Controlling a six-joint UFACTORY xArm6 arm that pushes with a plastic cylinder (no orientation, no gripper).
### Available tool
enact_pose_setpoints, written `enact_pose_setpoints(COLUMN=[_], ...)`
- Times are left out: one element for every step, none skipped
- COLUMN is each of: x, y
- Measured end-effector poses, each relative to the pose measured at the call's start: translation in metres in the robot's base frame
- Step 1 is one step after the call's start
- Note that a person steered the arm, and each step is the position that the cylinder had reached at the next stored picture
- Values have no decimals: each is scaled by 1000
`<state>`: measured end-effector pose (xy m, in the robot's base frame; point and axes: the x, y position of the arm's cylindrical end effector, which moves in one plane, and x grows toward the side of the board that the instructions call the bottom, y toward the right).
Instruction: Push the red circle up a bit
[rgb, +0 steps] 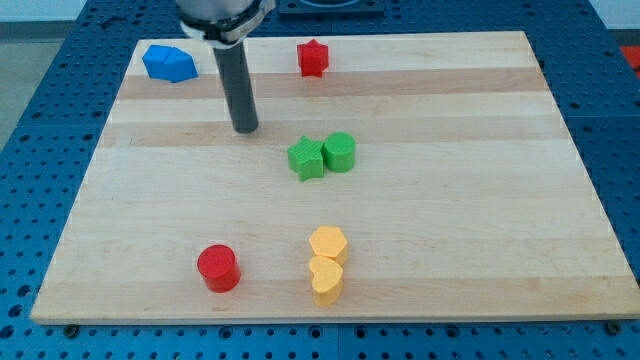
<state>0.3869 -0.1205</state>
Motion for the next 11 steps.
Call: enact_pose_setpoints(x=[50, 93, 127, 138, 140, 178, 207, 225, 232, 231, 214], y=[-6, -13, -20, -24, -40, -42, -43, -37, -11, 8, 3])
